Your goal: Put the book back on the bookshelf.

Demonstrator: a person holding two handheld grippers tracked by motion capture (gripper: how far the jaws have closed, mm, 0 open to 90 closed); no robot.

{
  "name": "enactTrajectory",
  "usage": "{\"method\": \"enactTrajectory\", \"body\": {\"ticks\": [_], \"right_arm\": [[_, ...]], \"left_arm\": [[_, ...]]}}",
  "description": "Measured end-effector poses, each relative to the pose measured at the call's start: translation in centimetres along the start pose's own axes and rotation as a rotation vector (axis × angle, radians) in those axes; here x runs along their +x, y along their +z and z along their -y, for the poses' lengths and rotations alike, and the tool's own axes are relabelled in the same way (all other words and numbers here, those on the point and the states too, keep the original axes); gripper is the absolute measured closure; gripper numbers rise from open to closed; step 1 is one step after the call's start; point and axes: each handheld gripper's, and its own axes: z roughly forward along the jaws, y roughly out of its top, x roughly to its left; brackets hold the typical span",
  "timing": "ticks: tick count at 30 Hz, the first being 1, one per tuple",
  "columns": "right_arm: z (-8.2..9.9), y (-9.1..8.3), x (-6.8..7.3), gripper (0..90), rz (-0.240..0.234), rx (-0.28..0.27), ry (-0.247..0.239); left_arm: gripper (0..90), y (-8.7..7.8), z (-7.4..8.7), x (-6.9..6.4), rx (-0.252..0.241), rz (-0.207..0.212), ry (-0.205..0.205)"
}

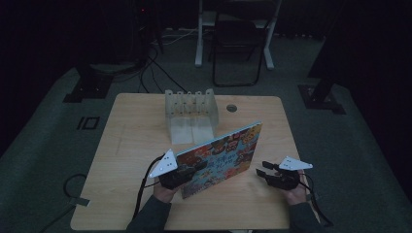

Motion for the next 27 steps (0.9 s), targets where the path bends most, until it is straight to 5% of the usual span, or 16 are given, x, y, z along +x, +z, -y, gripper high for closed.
{"method": "enactTrajectory", "body": {"ticks": [27], "right_arm": [[0.08, 0.09, 0.06, 51.7, 0.01, 0.005, -0.006]], "left_arm": [[81.5, -0.84, -0.98, -0.32, -0.001, -0.039, 0.022]]}}
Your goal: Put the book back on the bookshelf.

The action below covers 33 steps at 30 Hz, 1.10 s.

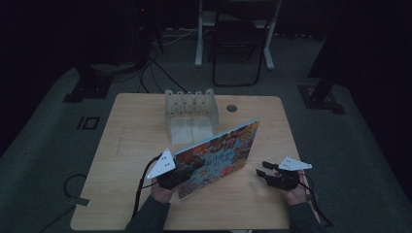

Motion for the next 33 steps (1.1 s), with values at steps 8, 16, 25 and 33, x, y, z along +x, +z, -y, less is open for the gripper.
{"method": "enactTrajectory", "body": {"ticks": [8, 16, 25, 33], "right_arm": [[0.0, 0.1, 0.0, 51.6, 0.014, 0.008, -0.008], [0.2, 0.4, 0.1, 51.2, 0.014, 0.032, -0.016], [0.3, 0.7, 0.1, 47.7, 0.025, 0.051, -0.024], [0.4, 1.0, 0.1, 45.1, 0.029, 0.078, -0.033]], "left_arm": [[81.5, -0.5, -0.1, 0.1, -0.004, -0.017, 0.0], [81.5, -1.2, -0.4, 0.2, -0.006, -0.04, 0.004], [81.5, -1.9, -0.7, 0.3, -0.012, -0.063, 0.013], [81.5, -2.4, -0.8, 0.4, -0.016, -0.084, 0.008]]}}
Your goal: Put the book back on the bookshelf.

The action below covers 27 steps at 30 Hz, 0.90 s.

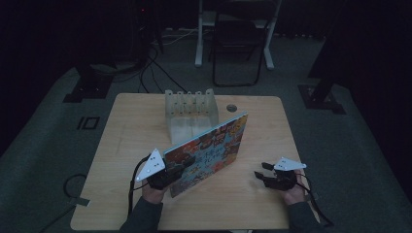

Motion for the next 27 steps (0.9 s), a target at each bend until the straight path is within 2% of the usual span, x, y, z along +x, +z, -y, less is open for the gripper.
{"method": "enactTrajectory", "body": {"ticks": [9, 27], "right_arm": [[0.1, 0.2, 0.1, 43.3, 0.004, 0.022, -0.006], [0.1, 0.4, 0.1, 41.9, 0.009, 0.035, -0.011]], "left_arm": [[81.5, -0.5, -0.2, 0.3, -0.007, -0.026, -0.005], [81.4, -1.5, -0.3, 0.5, -0.012, -0.112, -0.013]]}}
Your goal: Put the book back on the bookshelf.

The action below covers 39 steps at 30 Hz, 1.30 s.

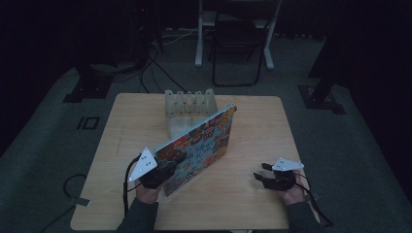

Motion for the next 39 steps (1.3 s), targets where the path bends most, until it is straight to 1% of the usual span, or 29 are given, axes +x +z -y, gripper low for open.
{"method": "enactTrajectory", "body": {"ticks": [6, 11, 14, 16, 18, 21, 24, 29, 39], "right_arm": [[0.0, 0.1, 0.0, 41.6, 0.001, 0.005, 0.0], [0.0, 0.1, 0.0, 41.1, 0.004, 0.006, -0.001], [0.1, 0.1, 0.0, 41.0, 0.004, 0.009, -0.001], [0.1, 0.1, 0.0, 40.6, 0.004, 0.009, 0.002], [0.1, 0.1, -0.1, 40.4, 0.005, 0.01, 0.004], [0.1, 0.1, -0.1, 40.4, 0.005, 0.01, 0.005], [0.1, 0.2, -0.1, 40.4, 0.004, 0.009, 0.006], [0.2, 0.2, -0.2, 40.4, 0.006, 0.01, 0.008], [0.2, 0.1, -0.2, 40.1, 0.007, 0.011, 0.009]], "left_arm": [[81.4, -0.3, -0.1, 0.1, 0.0, -0.021, 0.007], [81.4, -0.4, -0.2, 0.2, -0.008, -0.038, 0.0], [81.4, -0.5, -0.2, 0.2, -0.014, -0.074, -0.002], [81.4, -0.6, -0.2, 0.2, -0.012, -0.104, -0.009], [81.4, -0.7, -0.2, 0.3, -0.007, -0.125, -0.01], [81.5, -1.0, -0.1, 0.5, -0.008, -0.137, -0.013], [81.5, -1.2, 0.0, 0.6, -0.013, -0.138, -0.019], [81.4, -1.3, -0.1, 0.7, -0.015, -0.148, -0.017], [81.4, -1.4, -0.2, 0.9, -0.01, -0.188, -0.022]]}}
